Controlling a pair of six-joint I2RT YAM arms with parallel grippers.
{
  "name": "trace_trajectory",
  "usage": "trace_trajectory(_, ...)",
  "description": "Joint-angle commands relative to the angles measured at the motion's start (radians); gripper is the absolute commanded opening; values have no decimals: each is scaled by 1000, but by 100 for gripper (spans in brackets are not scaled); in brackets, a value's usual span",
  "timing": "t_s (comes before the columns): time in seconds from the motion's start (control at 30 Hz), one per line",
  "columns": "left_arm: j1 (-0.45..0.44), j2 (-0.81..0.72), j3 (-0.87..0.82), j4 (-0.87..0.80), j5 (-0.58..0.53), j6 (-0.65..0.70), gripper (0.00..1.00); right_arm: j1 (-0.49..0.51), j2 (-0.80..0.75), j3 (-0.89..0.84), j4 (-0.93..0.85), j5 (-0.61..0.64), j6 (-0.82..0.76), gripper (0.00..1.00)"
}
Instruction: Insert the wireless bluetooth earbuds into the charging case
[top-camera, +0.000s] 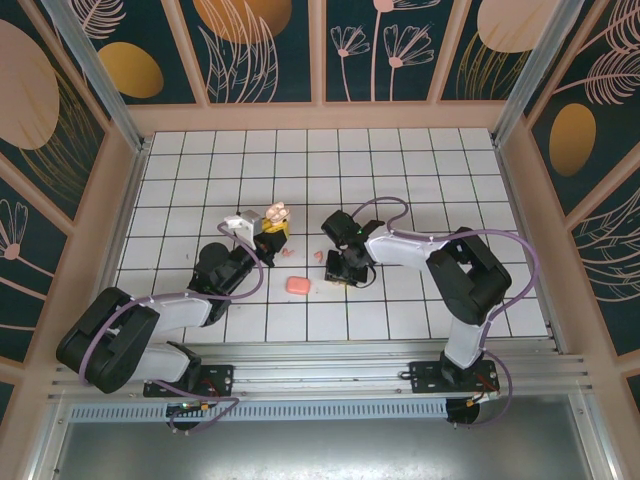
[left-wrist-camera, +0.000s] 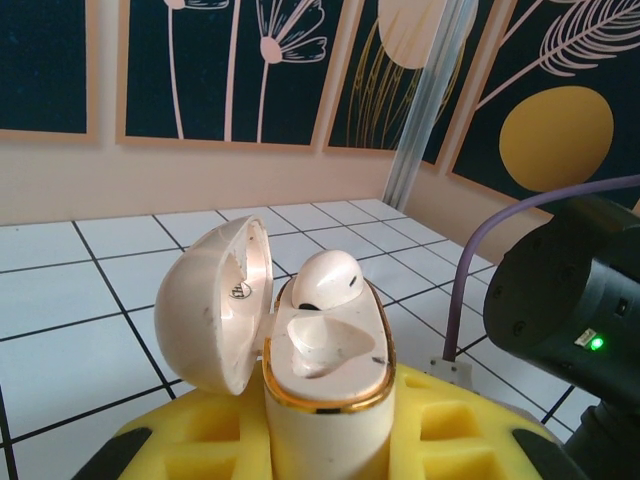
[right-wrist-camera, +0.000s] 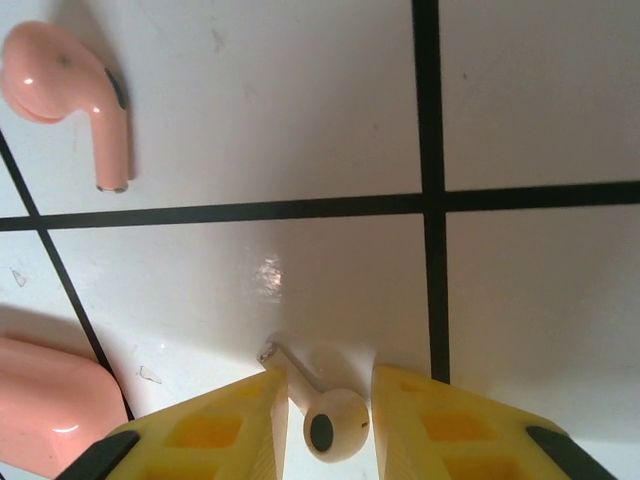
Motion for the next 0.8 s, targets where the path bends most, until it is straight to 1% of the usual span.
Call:
trace_trajectory(0.0,6,-29,27,-12,20,24,4,-10,20,20,-41,21,-90,27)
trace_trajectory(0.17,7,-51,29,-36,19,32,4,-22,15,11,-113,31,-225,25)
trace_trajectory(0.4,6,-79,34,-73,26,43,5,-50,-1,14,-203,30,-525,25)
trace_trajectory(0.53,7,-101,33,-95,23,50,5,-94,8,37,-264,71,-664,25)
trace_trajectory(0.63,6,-112,29,-97,15,53,5,-129,15,74,-285,88,-703,26)
trace_trajectory(0.7,7,-115,29,-102,15,56,5,-148,2,99,-288,73,-690,27)
trace_trajectory(0.77,6,-119,30,-106,14,61,5,-168,-30,115,-287,33,-649,30)
